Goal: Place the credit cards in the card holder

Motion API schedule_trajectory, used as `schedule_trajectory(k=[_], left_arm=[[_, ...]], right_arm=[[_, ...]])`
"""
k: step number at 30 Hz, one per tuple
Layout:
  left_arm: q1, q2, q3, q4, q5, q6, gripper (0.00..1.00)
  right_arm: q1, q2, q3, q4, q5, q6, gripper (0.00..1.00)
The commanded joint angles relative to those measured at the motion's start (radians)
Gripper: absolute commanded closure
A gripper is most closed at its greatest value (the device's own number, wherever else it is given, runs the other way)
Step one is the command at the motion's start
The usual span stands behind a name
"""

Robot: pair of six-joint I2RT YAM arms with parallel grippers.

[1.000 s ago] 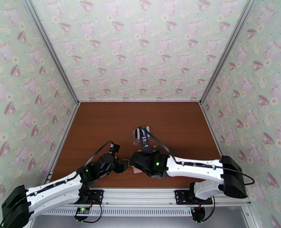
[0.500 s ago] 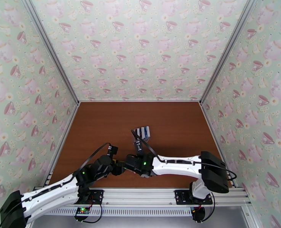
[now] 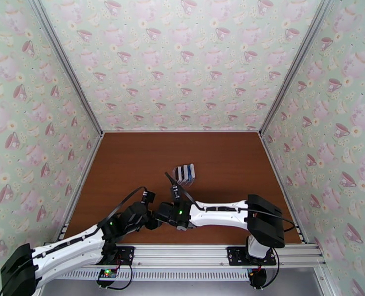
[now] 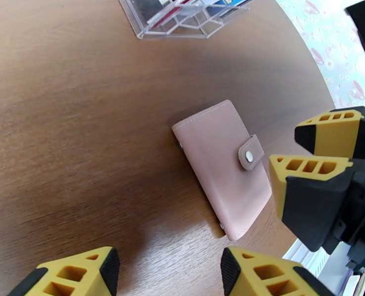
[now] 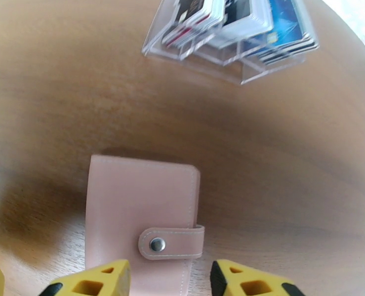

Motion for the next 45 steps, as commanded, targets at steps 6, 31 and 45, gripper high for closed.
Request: schedule_trajectory(k=[6,31,45], left_arm=[[-0.001,0.036,-0.017,0.04,0.055,-0.008,0.42],[0.016,0.069,-0.01,0.048,0.058,-0.002,0.42],[0.024,0.086,-0.004,0.053,0.063,0.005,0.42]], right_arm=[[0.007,0.062,0.042,0.007,-0.037,0.01,0.57],[-0.032,0.139,0.054,-0.016,-0.007,-0.016,0.65],[-0.034,0.181,0.072,-0.016,-0.022,-0.04,0.69]])
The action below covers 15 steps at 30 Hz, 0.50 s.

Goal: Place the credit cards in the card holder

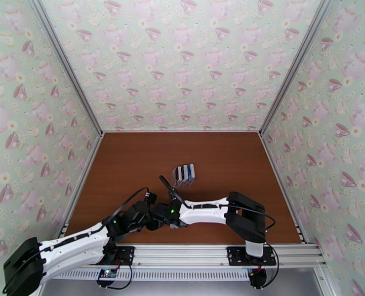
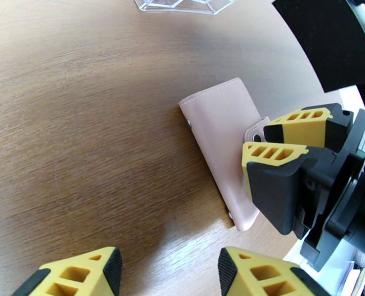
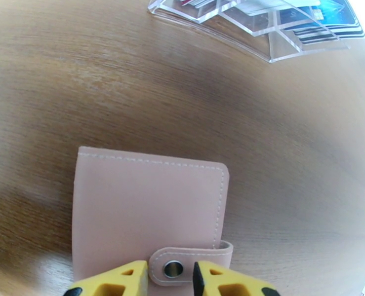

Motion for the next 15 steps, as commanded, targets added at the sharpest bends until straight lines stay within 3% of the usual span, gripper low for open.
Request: schedule_trajectory(k=[1,15], left_arm=[[0.007,0.004,-0.005,0.018,0.02,0.005,0.42],[0.013,-0.005,-0.01,0.013,0.021,0.001,0.42]], right_arm=[[-0.005,0.033,0.02,-0.016,0.002,-0.018,0.7],[-0.005,0.024,0.007,-0.011,0.004,-0.01,0.75]])
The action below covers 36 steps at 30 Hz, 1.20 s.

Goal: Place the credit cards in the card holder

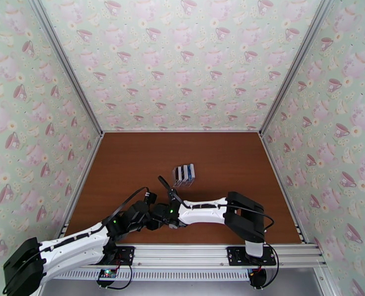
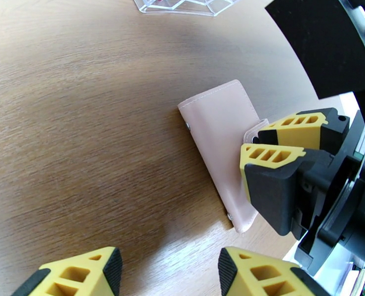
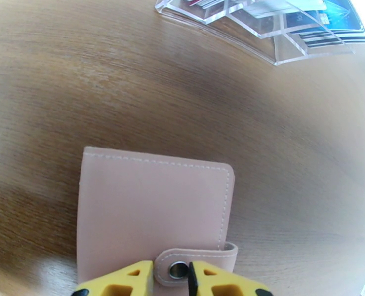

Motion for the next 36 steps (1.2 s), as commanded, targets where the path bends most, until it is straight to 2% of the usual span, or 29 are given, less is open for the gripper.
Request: schedule_trajectory(k=[1,21,36], left_arm=[[0.007,-0.005,-0.01,0.014,0.015,0.001,0.42],[0.01,-0.001,-0.01,0.014,0.015,-0.002,0.42],[0.013,0.007,-0.008,0.022,0.016,-0.002,0.42]], right_arm=[[-0.005,0.015,0.001,-0.009,0.005,-0.004,0.75],[-0.008,-0.019,-0.038,0.041,-0.017,-0.009,0.76],[-0.016,-0.046,-0.062,0.072,-0.026,-0.019,0.8]])
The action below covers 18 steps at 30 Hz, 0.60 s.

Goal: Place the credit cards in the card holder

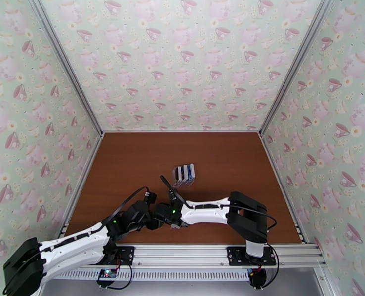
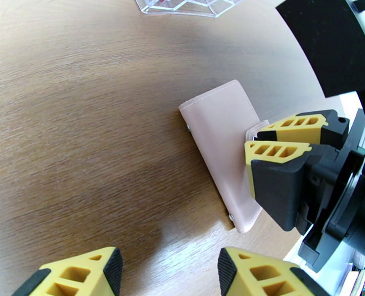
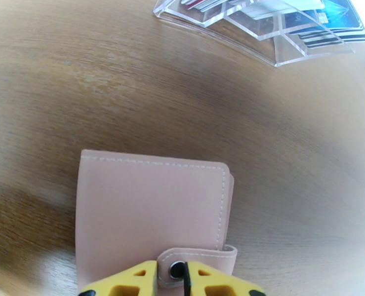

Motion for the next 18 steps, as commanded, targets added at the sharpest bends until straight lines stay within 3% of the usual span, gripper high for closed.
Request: schedule_trajectory(k=[1,18], left_arm=[[0.007,0.009,-0.008,0.021,0.016,-0.002,0.42],[0.008,0.073,0.019,0.055,0.028,0.005,0.42]], right_arm=[[-0.01,-0.017,-0.021,0.019,-0.023,-0.011,0.81],[-0.023,-0.042,-0.053,0.065,-0.054,-0.026,0.9]])
